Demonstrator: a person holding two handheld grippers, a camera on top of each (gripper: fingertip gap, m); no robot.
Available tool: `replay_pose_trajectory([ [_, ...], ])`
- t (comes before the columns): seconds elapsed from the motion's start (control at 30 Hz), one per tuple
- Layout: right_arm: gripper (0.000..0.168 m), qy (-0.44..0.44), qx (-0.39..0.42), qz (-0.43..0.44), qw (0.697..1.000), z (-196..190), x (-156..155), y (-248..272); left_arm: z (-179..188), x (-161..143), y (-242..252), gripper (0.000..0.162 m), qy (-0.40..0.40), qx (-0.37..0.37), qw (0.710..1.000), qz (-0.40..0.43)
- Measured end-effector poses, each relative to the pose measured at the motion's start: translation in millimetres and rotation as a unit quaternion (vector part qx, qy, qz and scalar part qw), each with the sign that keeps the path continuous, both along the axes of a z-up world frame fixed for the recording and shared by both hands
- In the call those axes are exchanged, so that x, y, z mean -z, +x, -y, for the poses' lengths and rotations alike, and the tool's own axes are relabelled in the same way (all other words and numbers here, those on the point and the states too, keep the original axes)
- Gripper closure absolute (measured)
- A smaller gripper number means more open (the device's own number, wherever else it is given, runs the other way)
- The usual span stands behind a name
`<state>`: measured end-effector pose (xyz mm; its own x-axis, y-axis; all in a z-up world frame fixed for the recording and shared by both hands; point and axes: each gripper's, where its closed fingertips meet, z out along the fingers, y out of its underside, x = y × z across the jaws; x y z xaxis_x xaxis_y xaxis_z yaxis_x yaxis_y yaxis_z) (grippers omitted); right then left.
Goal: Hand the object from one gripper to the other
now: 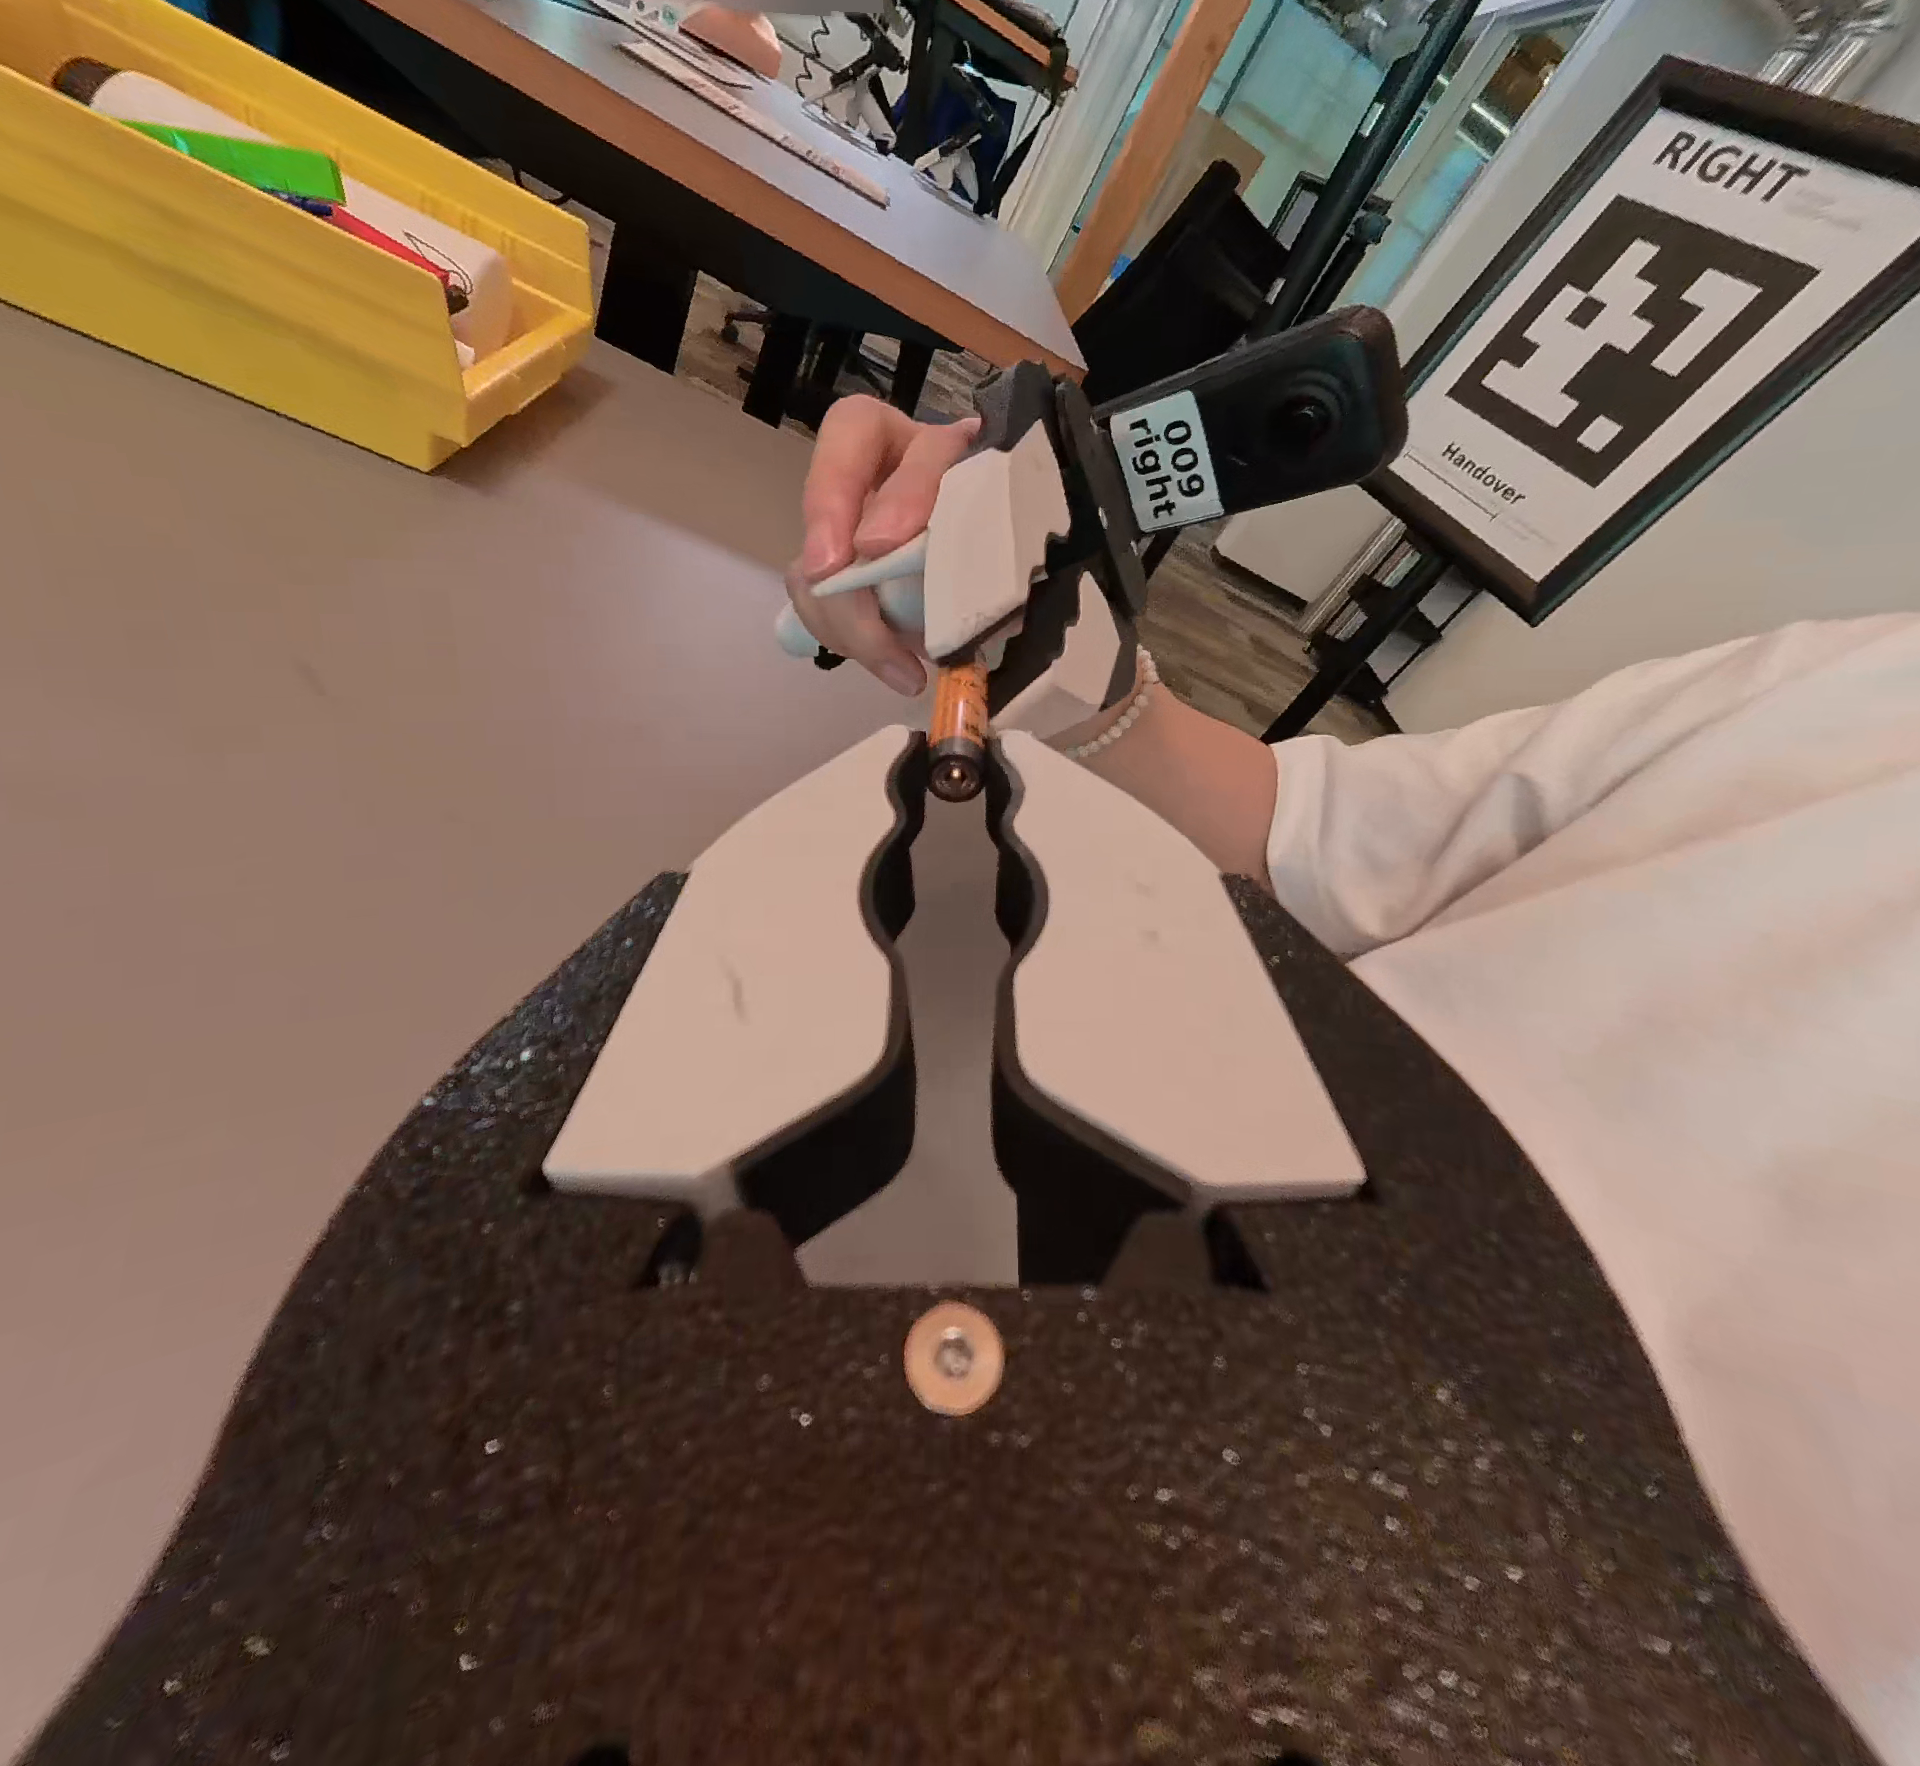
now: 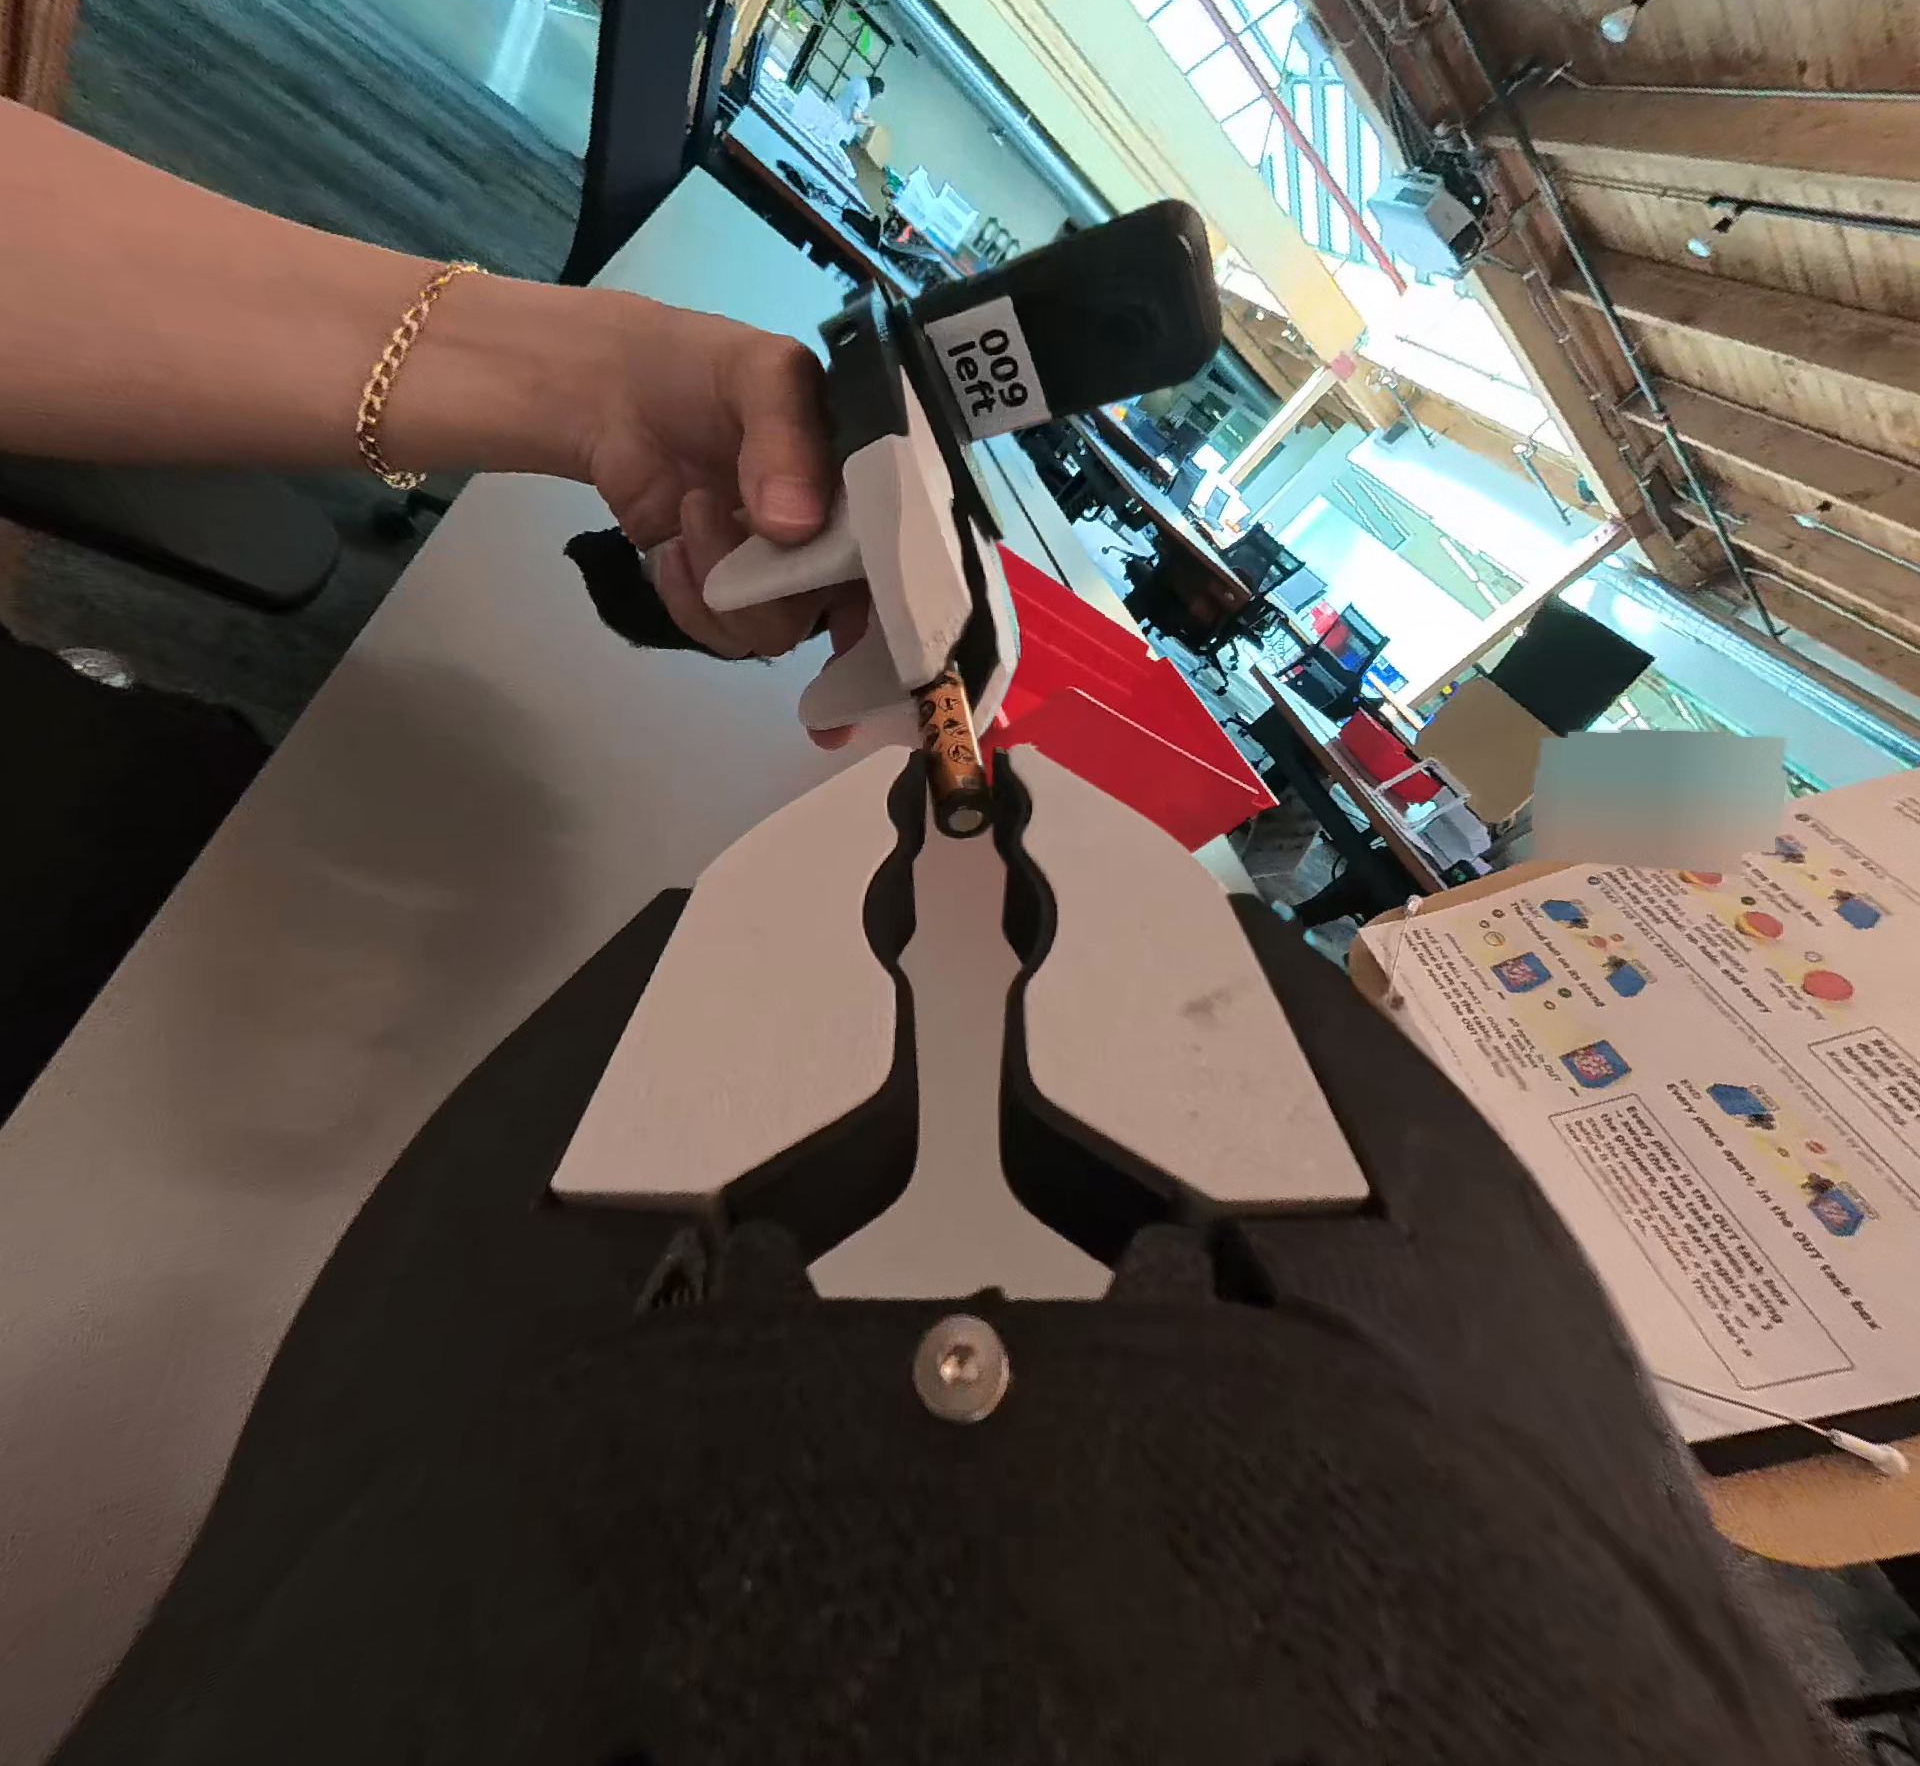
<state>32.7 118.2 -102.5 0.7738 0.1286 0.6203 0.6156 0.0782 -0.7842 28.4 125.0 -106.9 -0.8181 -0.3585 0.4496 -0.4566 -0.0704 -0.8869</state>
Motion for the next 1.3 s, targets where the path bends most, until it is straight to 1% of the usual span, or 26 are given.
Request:
replay_pose_trajectory([
  [0.03,0.157,-0.009,0.000,-0.003,1.000,-0.7,2.3,0.5,-0.9,0.9,0.7,0.152,-0.002,0.000,1.000,-0.005],
  [0.1,0.158,-0.027,0.005,-0.020,0.999,-2.6,6.4,2.2,-2.7,1.8,3.1,0.152,-0.001,-0.008,1.000,-0.001],
  [0.13,0.158,-0.030,0.008,-0.036,0.999,-3.7,6.3,3.5,-3.6,0.5,4.4,0.152,0.000,-0.015,1.000,0.013],
  [0.23,0.158,-0.028,0.009,-0.081,0.996,-5.7,2.2,6.4,-5.1,-6.3,7.9,0.151,0.013,-0.042,0.996,0.082],
  [0.3,0.158,-0.023,0.003,-0.113,0.993,-6.6,-0.9,6.6,-6.7,-10.2,9.3,0.150,0.036,-0.065,0.987,0.144],
  [0.37,0.158,-0.012,-0.002,-0.143,0.990,-7.1,-5.1,7.4,-9.0,-14.4,11.1,0.140,0.056,-0.091,0.974,0.200],
  [0.43,0.158,-0.004,-0.020,-0.179,0.984,-6.9,-9.4,5.7,-10.5,-17.8,11.9,0.138,0.066,-0.104,0.964,0.236],
  [0.5,0.158,0.003,-0.046,-0.227,0.973,-6.0,-14.2,3.6,-10.2,-21.2,10.4,0.140,0.060,-0.105,0.959,0.256],
  [0.57,0.158,0.009,-0.081,-0.286,0.955,-4.9,-18.9,0.1,-7.8,-25.7,5.8,0.144,0.037,-0.092,0.957,0.272],
  [0.67,0.158,0.003,-0.137,-0.378,0.915,-5.4,-22.6,-5.4,-2.6,-29.3,-3.4,0.145,0.008,-0.060,0.956,0.288],
  [0.73,0.159,-0.013,-0.165,-0.428,0.889,-7.6,-21.6,-9.5,-2.5,-30.2,-5.5,0.147,0.002,-0.056,0.951,0.303],
  [0.9,0.158,-0.039,-0.232,-0.518,0.823,-9.7,-24.3,-20.4,-1.9,-35.6,-15.4,0.151,-0.023,-0.033,0.941,0.336],
  [0.97,0.158,-0.042,-0.243,-0.531,0.811,-10.3,-23.7,-22.5,-2.8,-35.6,-16.0,0.152,-0.032,-0.026,0.943,0.329],
  [1.0,0.158,-0.035,-0.235,-0.533,0.812,-11.6,-23.1,-19.3,-4.1,-34.5,-13.0,0.152,-0.030,-0.032,0.947,0.320],
  [1.03,0.158,-0.026,-0.219,-0.526,0.822,-12.7,-21.5,-14.9,-5.2,-32.6,-8.6,0.152,-0.025,-0.041,0.951,0.306],
  [1.1,0.156,-0.002,-0.166,-0.497,0.852,-15.3,-17.3,-2.4,-7.3,-29.2,2.8,0.152,-0.015,-0.068,0.959,0.274],
  [1.13,0.154,0.007,-0.144,-0.467,0.873,-15.2,-15.8,0.8,-7.8,-28.4,7.1,0.152,-0.016,-0.078,0.964,0.255],
  [1.17,0.151,0.017,-0.121,-0.426,0.896,-14.8,-14.7,3.5,-8.8,-27.8,11.4,0.152,-0.021,-0.087,0.969,0.232],
  [1.23,0.144,0.041,-0.067,-0.320,0.944,-13.4,-13.8,7.0,-11.7,-26.6,18.5,0.152,-0.031,-0.102,0.976,0.188],
  [1.3,0.139,0.066,0.000,-0.191,0.979,-12.7,-12.3,12.2,-13.7,-26.4,22.0,0.152,-0.048,-0.110,0.982,0.148],
])
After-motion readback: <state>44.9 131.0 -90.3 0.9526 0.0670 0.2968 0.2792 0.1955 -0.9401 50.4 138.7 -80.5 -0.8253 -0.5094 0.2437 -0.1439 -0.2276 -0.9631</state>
